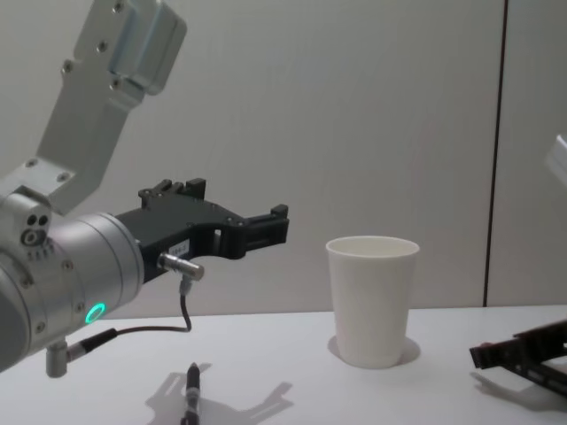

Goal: Place the pen into the pen holder.

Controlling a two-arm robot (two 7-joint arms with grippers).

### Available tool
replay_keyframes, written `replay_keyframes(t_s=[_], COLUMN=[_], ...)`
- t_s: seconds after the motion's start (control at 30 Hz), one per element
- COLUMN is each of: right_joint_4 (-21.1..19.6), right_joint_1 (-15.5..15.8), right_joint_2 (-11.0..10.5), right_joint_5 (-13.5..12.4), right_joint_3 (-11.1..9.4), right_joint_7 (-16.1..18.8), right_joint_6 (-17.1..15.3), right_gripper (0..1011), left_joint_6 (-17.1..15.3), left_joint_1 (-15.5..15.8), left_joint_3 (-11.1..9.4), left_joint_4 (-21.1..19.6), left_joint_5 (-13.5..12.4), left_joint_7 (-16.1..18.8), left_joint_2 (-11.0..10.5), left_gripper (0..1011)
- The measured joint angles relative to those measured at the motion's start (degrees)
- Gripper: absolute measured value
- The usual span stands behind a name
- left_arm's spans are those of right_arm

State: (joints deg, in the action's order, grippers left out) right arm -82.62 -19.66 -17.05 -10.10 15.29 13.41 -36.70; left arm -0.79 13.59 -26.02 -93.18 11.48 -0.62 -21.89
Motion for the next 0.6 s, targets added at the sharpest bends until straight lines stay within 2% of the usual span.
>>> replay_keyframes(t_s=[0.6], right_joint_4=[-0.03], right_joint_1=[0.25], right_joint_2=[0.20], right_joint_5=[-0.95], right_joint_3=[0.00], right_joint_7=[-0.02], right_joint_6=[0.17], right_gripper=[1001], left_joint_6=[0.00], left_joint_1=[0.00], left_joint_3=[0.00], left_joint_4=[0.00], left_joint_5=[0.00], left_joint_7=[0.00], left_joint_2=[0.00], left_gripper=[1001])
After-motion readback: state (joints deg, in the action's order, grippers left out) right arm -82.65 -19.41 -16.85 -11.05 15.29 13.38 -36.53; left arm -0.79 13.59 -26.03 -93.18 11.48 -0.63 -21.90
